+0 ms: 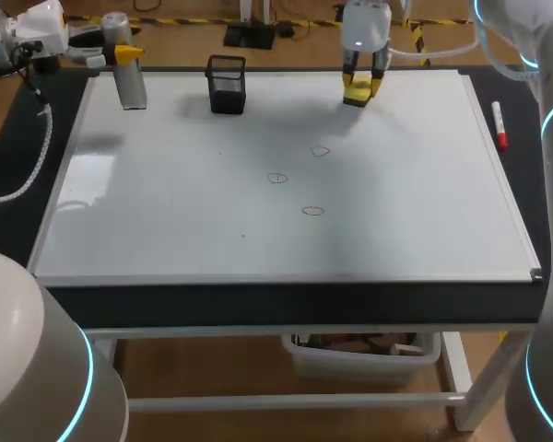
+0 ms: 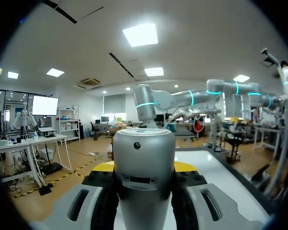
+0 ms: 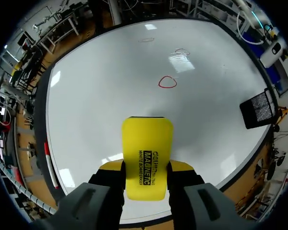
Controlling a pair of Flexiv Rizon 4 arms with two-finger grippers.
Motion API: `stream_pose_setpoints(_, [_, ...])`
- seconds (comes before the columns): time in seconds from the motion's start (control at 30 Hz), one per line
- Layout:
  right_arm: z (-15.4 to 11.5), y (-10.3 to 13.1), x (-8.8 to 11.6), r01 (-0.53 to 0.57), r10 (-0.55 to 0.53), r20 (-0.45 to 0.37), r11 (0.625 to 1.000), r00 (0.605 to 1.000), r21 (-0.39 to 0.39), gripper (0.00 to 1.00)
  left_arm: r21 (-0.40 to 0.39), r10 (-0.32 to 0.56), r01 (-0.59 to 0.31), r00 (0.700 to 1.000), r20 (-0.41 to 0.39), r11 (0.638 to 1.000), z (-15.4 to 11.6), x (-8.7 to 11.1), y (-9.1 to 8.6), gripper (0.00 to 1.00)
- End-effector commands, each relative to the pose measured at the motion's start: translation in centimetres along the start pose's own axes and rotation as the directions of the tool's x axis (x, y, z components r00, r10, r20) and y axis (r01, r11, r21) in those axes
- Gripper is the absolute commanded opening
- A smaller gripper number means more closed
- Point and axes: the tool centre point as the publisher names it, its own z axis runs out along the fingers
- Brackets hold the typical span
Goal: Pick up the inspection probe, press it on each red-marked spot on the whiteboard one by one, put down the probe, pick up the eraser, and wipe off all the red marks.
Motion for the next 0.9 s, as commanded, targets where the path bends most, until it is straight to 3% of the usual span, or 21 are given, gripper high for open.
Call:
stream_pose_setpoints(0.03, [-1.3,1.7,2.6,-0.016,0.016,0.005,0.998,1.0,0.065,0.0,-0.002,0.003,-0.003,1.0,0.006,1.0,0.1,0.2,-0.2,0.0])
stream_pose_setpoints(0.4, [-1.3,2.8,7.5,-0.096,0.096,0.006,0.992,0.995,0.08,0.0,-0.002,0.003,-0.003,1.0,0.006,1.0,0.1,0.2,-0.2,0.0])
stream_pose_setpoints(0.9, [-1.7,3.7,12.6,-0.198,0.201,-0.01,0.971,0.98,0.134,0.0,-0.002,0.003,-0.003,1.0,0.006,1.0,0.1,0.2,-0.2,0.0])
